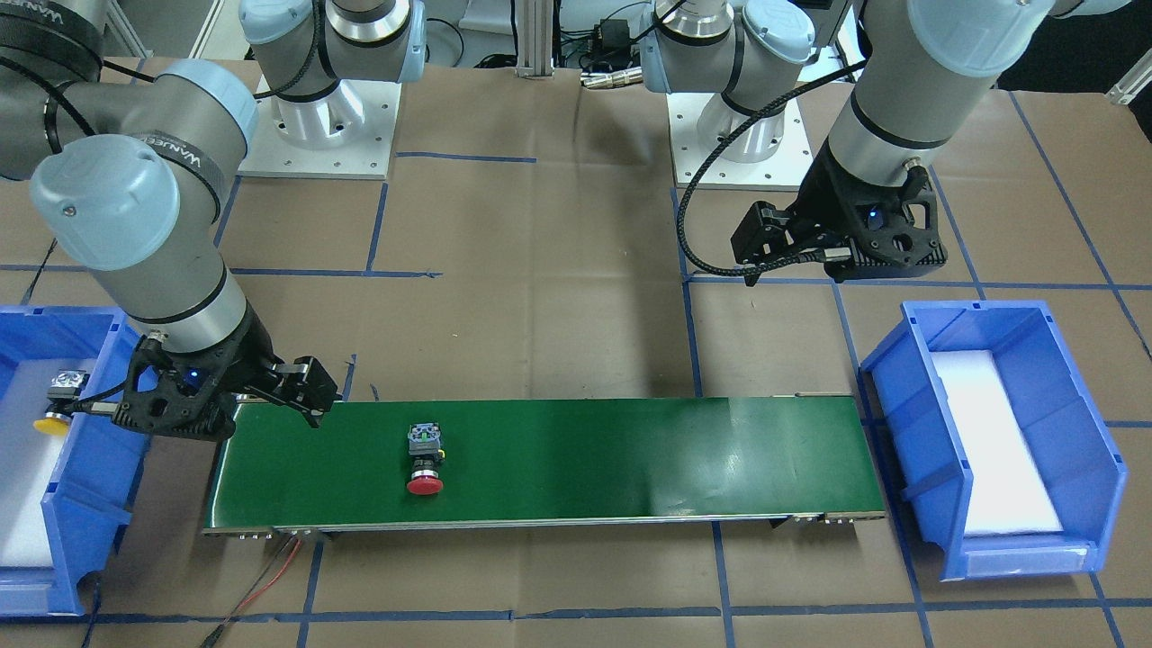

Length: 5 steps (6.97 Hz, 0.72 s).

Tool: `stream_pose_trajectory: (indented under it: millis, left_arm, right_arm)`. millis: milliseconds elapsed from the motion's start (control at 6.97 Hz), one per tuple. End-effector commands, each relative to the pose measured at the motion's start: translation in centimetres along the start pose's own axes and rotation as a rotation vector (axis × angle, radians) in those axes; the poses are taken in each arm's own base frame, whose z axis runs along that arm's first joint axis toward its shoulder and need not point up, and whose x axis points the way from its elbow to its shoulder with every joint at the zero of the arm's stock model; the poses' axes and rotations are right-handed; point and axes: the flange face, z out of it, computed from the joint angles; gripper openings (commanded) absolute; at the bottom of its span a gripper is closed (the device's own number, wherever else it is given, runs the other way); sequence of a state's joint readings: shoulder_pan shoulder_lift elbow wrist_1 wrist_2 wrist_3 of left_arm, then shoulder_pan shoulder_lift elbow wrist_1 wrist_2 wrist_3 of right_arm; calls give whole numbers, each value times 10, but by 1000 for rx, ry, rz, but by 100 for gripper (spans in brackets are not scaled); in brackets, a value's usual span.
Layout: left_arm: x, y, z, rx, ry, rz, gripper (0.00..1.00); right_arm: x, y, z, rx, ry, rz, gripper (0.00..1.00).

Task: Transport two buttons from left to right
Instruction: 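Lower the right gripper onto the red button on the belt and grasp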

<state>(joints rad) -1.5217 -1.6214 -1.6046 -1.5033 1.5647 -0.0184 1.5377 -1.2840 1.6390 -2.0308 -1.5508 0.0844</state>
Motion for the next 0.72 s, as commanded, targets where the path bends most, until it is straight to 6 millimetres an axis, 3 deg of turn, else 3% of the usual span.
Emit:
stream_pose_trajectory:
  millis: [0,287,574]
  left_arm:
    - [0,0,0,0,0,0,100]
    - [0,0,0,0,0,0,100]
    - [0,0,0,0,0,-2,100]
  right_arm:
    - [0,1,15,28,-6,5,99]
    - [-14,-1,36,5,-146,5,99]
    - [-20,-3,48,-13,-170,0,99]
